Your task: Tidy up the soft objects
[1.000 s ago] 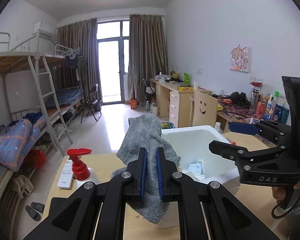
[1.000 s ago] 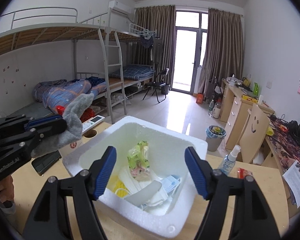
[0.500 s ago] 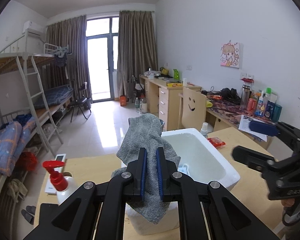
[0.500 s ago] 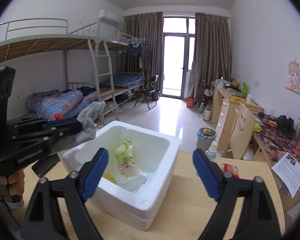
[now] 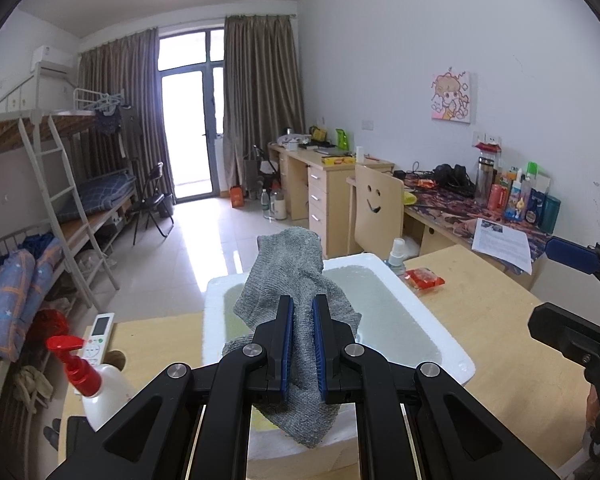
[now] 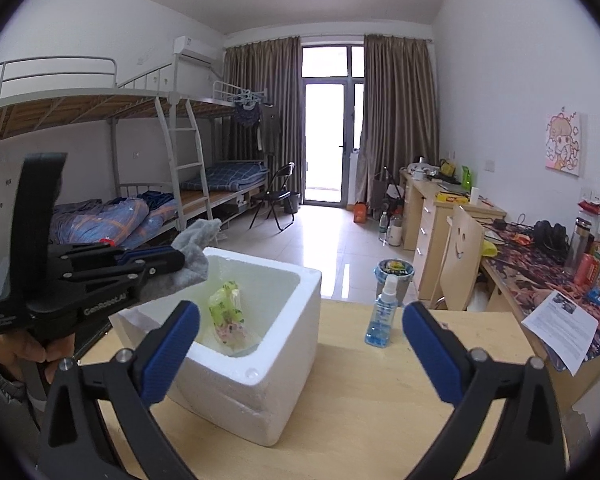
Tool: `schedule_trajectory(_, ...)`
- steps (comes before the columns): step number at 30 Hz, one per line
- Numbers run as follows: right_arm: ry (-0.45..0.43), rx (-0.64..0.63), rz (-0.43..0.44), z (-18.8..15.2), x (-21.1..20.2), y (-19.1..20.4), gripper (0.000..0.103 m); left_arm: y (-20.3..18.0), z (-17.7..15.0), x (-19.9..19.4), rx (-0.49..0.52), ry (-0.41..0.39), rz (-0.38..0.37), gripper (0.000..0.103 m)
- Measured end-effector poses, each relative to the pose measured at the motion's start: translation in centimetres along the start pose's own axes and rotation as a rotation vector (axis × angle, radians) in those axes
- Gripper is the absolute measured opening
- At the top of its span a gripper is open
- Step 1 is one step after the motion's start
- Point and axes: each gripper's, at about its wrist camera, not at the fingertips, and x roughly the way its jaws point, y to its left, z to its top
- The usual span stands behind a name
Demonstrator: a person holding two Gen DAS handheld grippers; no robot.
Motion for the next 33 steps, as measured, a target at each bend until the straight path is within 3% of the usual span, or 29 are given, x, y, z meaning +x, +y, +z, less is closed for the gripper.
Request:
schedule_trajectory(12, -0.008, 0.018, -0.047, -0.8, -1.7, -1.3, 0.103, -1.4, 0.3, 1.7, 0.009, 0.030, -0.035, 0.011)
schedule_trajectory(21, -0.016, 0.031, -0.055, -1.3, -2.4, -1.9, 0.102, -2.1, 0.9, 2.5, 0.026, 0.038, -0.017, 0.011)
schedule_trajectory(23, -0.015, 0.034, -0.057, -1.4, -2.4, -2.0, 0.102, -2.1, 0.8, 2.5, 0.026, 0.040, -0.015, 0.015)
schedule_trajectory(26, -0.012, 0.038, -0.062, -1.6, -2.5, -2.0, 0.102, -2.1, 0.8, 2.5, 0.028, 0.038, 0.022, 0.039)
schedule_trajectory(28, -0.010, 0.043, -0.063, -1.7, -2.6, -2.0, 0.102, -2.1, 0.9, 2.4, 0.023, 0.028, 0.058, 0.064)
schedule_trajectory(33, -0.023, 0.041, -0.070, -1.8, -3.3, -2.1, 0.103, -2.1, 1.2, 1.5, 0.012, -0.004, 0.054, 0.090)
